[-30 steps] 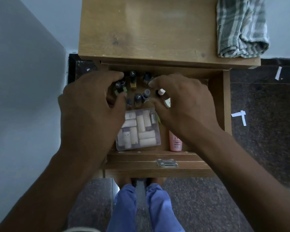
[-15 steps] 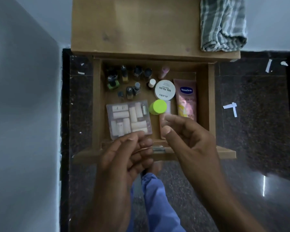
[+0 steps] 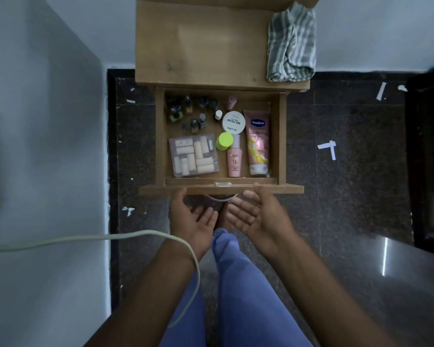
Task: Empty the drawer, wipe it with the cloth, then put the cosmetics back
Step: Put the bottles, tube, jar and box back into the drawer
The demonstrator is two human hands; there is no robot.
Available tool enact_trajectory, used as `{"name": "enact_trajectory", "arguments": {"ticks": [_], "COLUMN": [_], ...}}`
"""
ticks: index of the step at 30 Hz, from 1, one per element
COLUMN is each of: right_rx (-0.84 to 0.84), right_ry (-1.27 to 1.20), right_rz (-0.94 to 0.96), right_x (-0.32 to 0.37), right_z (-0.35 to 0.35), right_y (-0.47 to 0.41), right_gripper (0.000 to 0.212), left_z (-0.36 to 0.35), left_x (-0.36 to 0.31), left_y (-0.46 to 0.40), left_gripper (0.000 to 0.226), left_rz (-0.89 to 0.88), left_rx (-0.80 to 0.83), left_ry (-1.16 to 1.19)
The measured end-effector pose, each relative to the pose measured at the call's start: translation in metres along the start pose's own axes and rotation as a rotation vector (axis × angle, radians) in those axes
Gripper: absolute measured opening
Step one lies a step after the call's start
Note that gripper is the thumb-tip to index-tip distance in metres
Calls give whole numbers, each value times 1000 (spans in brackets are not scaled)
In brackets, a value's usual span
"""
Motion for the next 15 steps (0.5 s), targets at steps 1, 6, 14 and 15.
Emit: {"name": "enact_trajectory", "arguments": {"ticks": [1, 6, 14, 15], "right_rx": [9, 23, 77, 81], "right_ry": [-44, -261, -438, -444], "right_rz": [-41, -114, -44, -41], "right_x": [0, 7, 25, 25], "right_z": [0, -2, -21, -22], "right_y": [-1, -17, -26, -27], "right_gripper": [44, 67, 57, 58], "left_z": [0, -8, -27, -28], "left_x": [0, -2, -23, -25], "left_y": [-2, -7, -11, -11], "left_gripper": [65, 85, 94, 96], "left_rz": [5, 8, 10, 13], "left_rx": [1, 25, 85, 89], "left_ry": [49, 231, 287, 292]}}
Point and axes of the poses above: each hand's wrist, its own y-axis away from the middle knuckle, its own z-axis out of the back of the hand, x = y × z, the point moved 3 cm from there along -y, towards the middle knuckle, and after that the axes turned 14 degrees about -z, right-handed, at the moved point
